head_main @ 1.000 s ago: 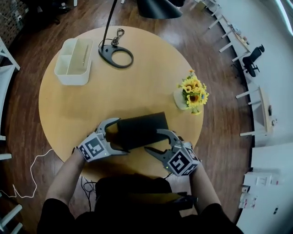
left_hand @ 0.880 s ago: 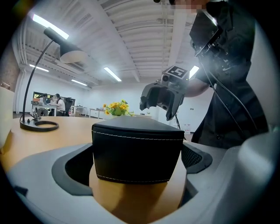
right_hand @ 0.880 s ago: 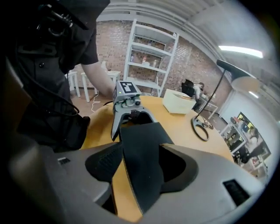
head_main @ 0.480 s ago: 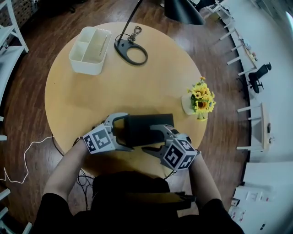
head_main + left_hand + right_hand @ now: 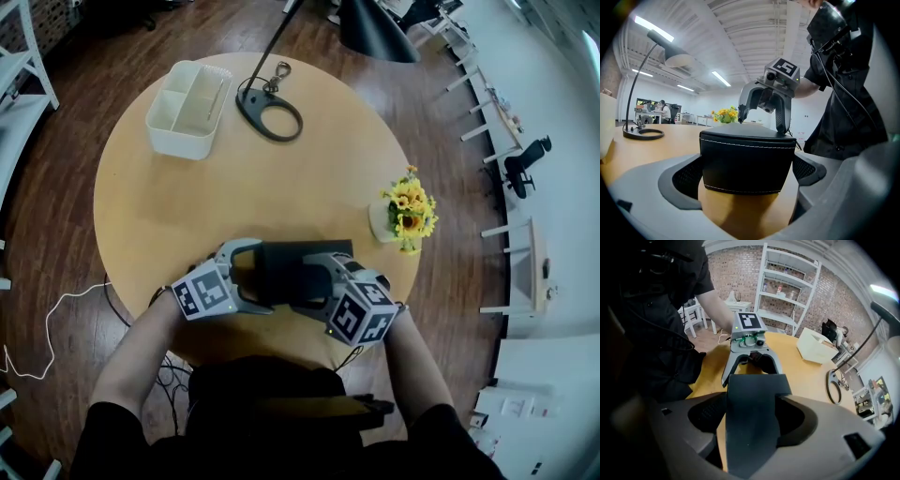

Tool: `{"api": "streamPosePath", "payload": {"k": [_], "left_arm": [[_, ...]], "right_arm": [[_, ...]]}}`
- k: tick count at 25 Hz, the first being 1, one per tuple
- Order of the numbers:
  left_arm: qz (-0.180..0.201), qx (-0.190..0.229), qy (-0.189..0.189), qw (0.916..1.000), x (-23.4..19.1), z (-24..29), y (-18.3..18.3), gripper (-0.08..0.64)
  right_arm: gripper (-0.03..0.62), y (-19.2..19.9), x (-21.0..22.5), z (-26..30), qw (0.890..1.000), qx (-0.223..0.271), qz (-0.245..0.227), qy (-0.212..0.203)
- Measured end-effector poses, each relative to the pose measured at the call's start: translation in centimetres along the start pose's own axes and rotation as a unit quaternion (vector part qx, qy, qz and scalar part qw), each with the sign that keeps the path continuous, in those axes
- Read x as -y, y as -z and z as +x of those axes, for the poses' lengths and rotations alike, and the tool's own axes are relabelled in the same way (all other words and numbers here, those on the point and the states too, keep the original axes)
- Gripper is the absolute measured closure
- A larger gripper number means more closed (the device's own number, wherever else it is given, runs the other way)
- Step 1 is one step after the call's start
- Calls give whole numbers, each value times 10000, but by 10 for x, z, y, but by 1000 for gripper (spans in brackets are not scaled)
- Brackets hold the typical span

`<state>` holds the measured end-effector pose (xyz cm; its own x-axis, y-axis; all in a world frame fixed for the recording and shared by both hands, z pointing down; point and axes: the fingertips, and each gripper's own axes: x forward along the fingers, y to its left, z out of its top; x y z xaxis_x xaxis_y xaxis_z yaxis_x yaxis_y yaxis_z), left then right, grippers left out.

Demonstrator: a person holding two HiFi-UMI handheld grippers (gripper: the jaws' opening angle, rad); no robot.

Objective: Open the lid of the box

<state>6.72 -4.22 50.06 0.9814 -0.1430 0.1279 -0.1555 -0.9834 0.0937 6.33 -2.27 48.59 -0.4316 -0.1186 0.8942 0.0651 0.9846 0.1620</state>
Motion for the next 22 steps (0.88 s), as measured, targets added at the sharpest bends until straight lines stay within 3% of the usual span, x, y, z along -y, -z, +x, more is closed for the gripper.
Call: {"api": "streamPosePath", "payload": {"k": [7, 9, 10, 11, 12, 14, 16, 19, 22], "left_arm": [[-2, -13, -35, 10000, 0, -1, 1, -23], [21, -29, -27, 10000, 1, -1, 1, -21], [41, -45, -11, 10000, 2, -1, 2, -20], [59, -62, 11, 10000, 3, 0, 2, -18], [66, -76, 34, 9999, 4, 2, 3, -17], [52, -88, 68, 9999, 6, 5, 4, -17], [21, -93, 77, 9999, 7, 5, 4, -17], [18, -114, 91, 9999, 8, 5, 4, -17], [34, -124, 92, 9999, 8, 5, 3, -17]], "right_arm": [[247, -5, 0, -1, 9995, -153, -288, 2], [249, -15, 10, -11, 9991, 206, -176, 317], [359, -26, 23, -23, 9961, 611, -63, 630], [533, -37, 37, -36, 9907, 1017, 65, 906], [540, -44, 48, -46, 9871, 1222, 182, 1022], [376, -42, 51, -47, 9929, 877, 247, 761], [284, -33, 33, -32, 9990, 348, 147, 246], [279, -16, 3, -11, 9998, -30, -142, -152], [276, -4, -5, -4, 9997, -74, -50, -229]]}}
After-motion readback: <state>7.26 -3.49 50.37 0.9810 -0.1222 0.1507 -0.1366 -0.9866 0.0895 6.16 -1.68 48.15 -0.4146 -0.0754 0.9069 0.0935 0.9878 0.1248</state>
